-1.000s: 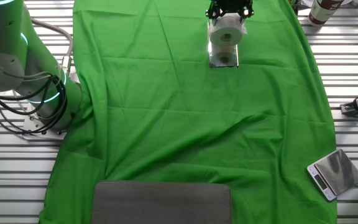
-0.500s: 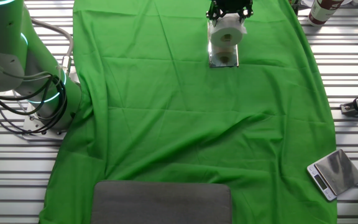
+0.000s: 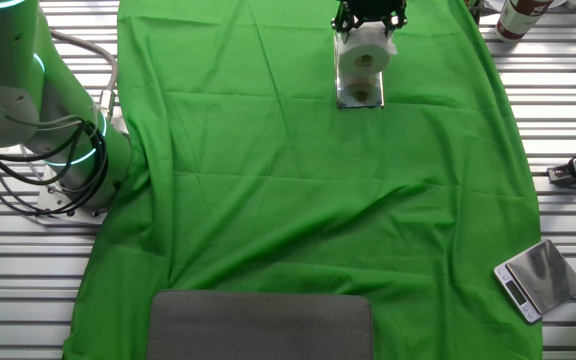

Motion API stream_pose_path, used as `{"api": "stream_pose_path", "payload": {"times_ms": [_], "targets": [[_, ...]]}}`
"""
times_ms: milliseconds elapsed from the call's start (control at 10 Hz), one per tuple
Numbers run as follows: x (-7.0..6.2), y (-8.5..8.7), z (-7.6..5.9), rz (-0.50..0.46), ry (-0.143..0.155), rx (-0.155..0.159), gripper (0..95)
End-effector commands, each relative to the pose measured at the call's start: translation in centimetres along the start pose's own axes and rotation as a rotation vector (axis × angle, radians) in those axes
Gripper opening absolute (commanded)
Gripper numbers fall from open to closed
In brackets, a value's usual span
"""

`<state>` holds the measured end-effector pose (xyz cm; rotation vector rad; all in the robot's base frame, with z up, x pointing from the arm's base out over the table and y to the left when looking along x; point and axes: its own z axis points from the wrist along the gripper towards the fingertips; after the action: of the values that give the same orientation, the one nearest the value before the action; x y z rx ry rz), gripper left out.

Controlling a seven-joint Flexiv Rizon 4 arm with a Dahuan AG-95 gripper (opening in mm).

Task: Put the toilet paper on its holder

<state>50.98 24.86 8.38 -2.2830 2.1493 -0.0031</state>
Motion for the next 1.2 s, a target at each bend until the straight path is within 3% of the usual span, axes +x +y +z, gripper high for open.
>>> {"api": "stream_pose_path", "payload": {"times_ms": [100,200,300,1200], "targets": [[-0.01,0.02,0.08,-0.002,0.000,0.002,76.0],[-0.01,0.02,0.11,-0.004,0.000,0.002,76.0],[-0.01,0.03,0.18,-0.009,-0.001,0.002,95.0],[-0.03,0.05,0.35,-0.013,-0.017,0.002,95.0]]}}
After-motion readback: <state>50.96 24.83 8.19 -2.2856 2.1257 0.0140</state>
